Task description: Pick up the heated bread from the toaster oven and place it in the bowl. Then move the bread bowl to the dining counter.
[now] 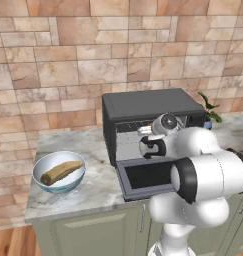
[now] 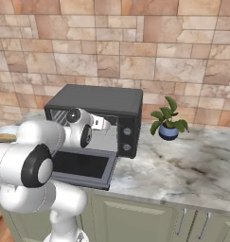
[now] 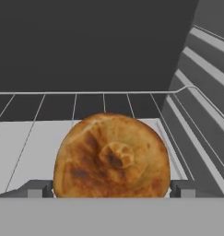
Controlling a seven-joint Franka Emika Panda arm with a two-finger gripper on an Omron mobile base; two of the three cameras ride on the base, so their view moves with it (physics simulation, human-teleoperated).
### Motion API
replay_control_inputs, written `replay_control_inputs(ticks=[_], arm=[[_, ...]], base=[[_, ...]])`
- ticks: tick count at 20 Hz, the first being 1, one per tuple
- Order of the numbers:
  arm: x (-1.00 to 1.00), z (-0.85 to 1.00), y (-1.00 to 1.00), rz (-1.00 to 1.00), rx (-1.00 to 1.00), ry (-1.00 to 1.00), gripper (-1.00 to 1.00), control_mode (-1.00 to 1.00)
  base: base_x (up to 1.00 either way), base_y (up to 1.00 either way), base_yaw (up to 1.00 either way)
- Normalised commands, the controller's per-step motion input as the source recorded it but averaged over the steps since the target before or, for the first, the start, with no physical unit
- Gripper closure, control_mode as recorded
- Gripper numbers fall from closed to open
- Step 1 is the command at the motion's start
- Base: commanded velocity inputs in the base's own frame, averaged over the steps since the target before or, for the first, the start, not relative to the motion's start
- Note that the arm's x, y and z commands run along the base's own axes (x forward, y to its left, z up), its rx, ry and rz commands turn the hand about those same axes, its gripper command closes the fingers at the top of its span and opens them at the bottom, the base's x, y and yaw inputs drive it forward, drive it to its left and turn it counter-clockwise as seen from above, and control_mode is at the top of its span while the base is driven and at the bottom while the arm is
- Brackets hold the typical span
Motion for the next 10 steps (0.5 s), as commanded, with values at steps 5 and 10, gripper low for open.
replay_control_inputs(ticks=[5, 10], arm=[[0.17, -0.03, 0.00, 0.00, 0.00, 0.00, 1.00, -1.00], [0.00, 0.00, 0.00, 0.00, 0.00, 0.01, 1.00, -1.00]], base=[[0.00, 0.00, 0.00], [0.00, 0.00, 0.00]])
